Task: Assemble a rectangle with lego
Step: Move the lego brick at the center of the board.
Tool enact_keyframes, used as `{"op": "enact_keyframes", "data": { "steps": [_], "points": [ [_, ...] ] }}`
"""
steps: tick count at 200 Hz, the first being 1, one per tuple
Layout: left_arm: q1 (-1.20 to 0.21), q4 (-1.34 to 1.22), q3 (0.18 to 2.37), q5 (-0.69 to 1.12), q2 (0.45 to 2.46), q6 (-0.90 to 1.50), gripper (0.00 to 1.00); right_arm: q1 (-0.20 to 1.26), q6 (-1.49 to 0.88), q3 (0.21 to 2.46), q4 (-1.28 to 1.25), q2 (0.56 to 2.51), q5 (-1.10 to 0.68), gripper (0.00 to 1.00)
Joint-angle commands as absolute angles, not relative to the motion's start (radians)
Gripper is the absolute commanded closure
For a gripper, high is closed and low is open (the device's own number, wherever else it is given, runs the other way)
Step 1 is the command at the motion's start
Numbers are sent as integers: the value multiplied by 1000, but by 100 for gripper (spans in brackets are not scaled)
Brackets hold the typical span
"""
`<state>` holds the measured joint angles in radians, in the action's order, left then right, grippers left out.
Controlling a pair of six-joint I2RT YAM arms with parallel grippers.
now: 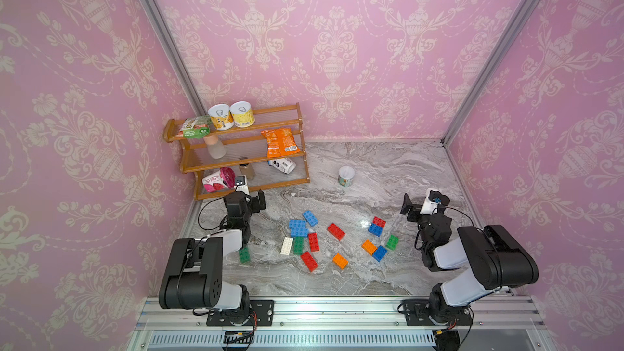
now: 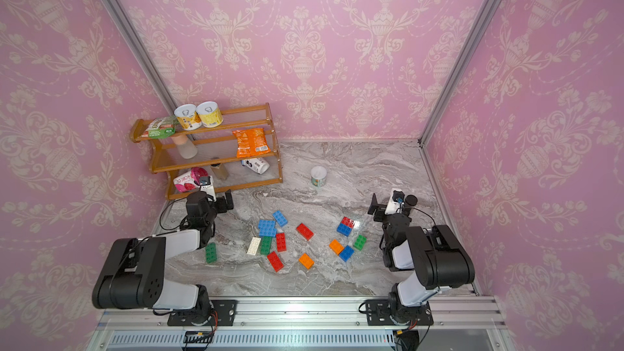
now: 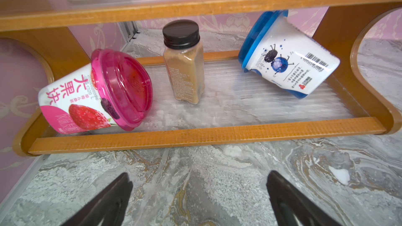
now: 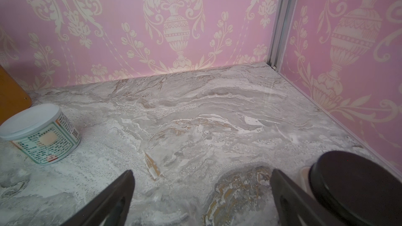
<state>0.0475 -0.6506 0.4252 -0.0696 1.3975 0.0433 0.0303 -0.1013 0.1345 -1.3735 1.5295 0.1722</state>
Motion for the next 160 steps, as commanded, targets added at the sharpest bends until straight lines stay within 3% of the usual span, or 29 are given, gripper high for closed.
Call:
{"op": "enact_keyframes", "data": {
  "steps": [1,34,66,136,160],
  "points": [
    [46,-548,457,-108,1319,72,1,44,-77,129,-1272,1385,251,0],
    [44,-471,488,-105,1226,124,1,67,-76,254,-787,1103,338,0],
    [40,-372,507,-90,1121,180,1,126,-109,390,-420,962,455,0],
    [-73,-124,574,-49,967,302,1,413,-356,752,408,1021,682,0],
    [-161,-82,571,-73,924,341,1,460,-523,821,660,1037,661,0]
  ]
}}
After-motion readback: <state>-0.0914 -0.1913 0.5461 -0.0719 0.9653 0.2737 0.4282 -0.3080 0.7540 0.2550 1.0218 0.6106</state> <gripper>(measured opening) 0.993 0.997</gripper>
